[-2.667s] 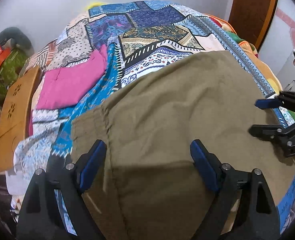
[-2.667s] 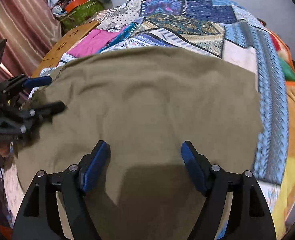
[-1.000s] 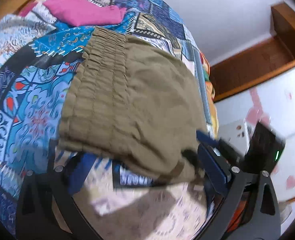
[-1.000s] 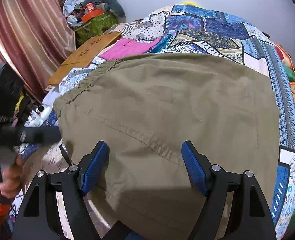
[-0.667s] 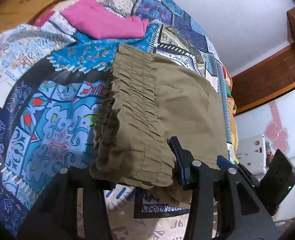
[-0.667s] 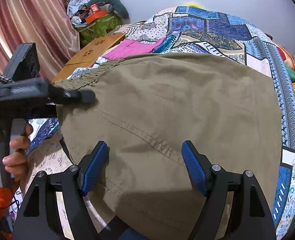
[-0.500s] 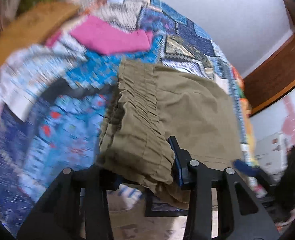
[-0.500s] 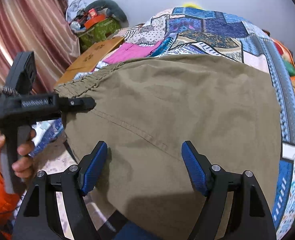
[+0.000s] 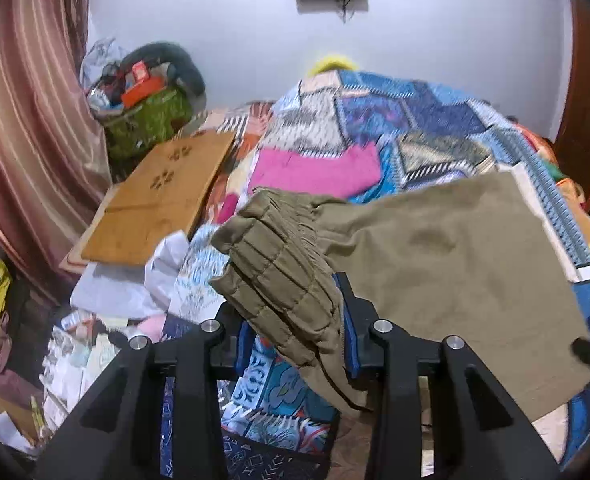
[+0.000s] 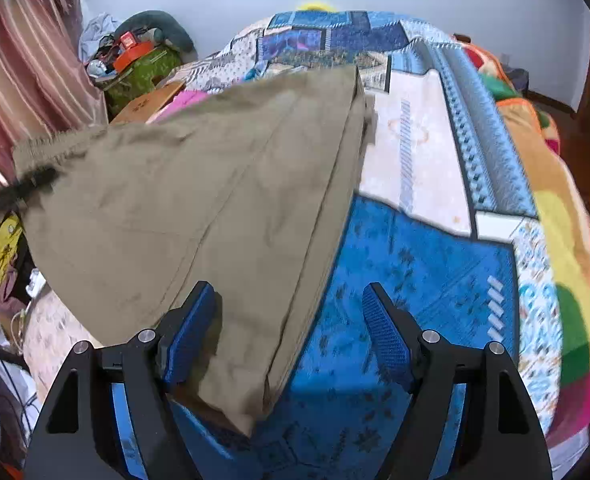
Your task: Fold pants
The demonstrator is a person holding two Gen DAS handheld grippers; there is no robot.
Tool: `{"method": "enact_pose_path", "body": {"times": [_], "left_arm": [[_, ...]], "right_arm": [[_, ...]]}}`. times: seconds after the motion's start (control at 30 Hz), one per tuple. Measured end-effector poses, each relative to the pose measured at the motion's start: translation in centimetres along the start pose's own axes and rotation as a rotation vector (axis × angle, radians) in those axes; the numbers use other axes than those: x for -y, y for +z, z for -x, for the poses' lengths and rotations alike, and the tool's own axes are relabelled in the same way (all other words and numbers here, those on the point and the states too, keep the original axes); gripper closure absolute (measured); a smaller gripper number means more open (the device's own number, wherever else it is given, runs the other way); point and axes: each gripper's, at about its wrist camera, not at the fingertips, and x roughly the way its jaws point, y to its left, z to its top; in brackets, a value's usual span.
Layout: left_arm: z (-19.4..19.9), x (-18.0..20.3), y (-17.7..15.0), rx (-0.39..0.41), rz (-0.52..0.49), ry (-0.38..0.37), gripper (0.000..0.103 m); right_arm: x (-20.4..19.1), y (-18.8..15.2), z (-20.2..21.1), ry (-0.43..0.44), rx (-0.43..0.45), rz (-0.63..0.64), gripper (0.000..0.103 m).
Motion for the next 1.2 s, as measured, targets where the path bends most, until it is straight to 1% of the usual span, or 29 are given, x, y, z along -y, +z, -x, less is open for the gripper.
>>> {"method": "enact_pose_path", "body": {"times": [0.1,0.27,0.33,0.43,0.57,0.73,0.93,1.07,1.13,1.17,1.2], "left_arm": [[1.9,1.8,1.5,0.060,-0.040,-0.021,0.071],[5.5,6.3,4.2,0.162,-0.128,-0.126,0.073],[6.4,8.3,5.0,0.183,-0.159,-0.176,0.074],[7.1,11.3,5.8,0.187,-0.197,-0.262,0.074],[6.7,14.6,5.9,0.138,-0.241,-0.364,0.074],[5.1,18.2,5.0,0.026,-0.261,-0.497,0.074],[2.6,21.6,2.5,-0.124,-0.298,-0.579,0.074],[2.0,22.8,0.8,-0.173,-0.335,-0.592,0.073],[2.1,23.5,0.1,-0.179,-0.361,-0.592,0.071],[2.2,23.7,-0.1,-0.183,-0.372,-0.597,0.065],[2.3,23.8,-0.2,-0.190,-0.379,-0.603,0.055]], "right_arm": [[0.8,-0.2,0.0,0.035,0.011,-0.047,0.030],[0.9,-0.2,-0.1,0.042,0.023,-0.047,0.029],[1.0,-0.4,-0.1,0.050,0.025,-0.049,0.029],[1.1,-0.6,-0.1,0.054,0.033,-0.052,0.029],[1.1,-0.5,0.0,0.058,0.037,-0.057,0.029],[1.5,-0.7,0.3,0.066,0.032,-0.063,0.029],[2.3,-1.1,1.1,0.053,0.041,-0.092,0.029],[3.1,-1.6,1.8,0.036,0.047,-0.105,0.029],[3.5,-1.6,1.9,0.024,0.051,-0.115,0.029],[3.8,-1.7,2.1,0.018,0.055,-0.122,0.029],[3.9,-1.7,2.3,0.013,0.058,-0.125,0.029]]}}
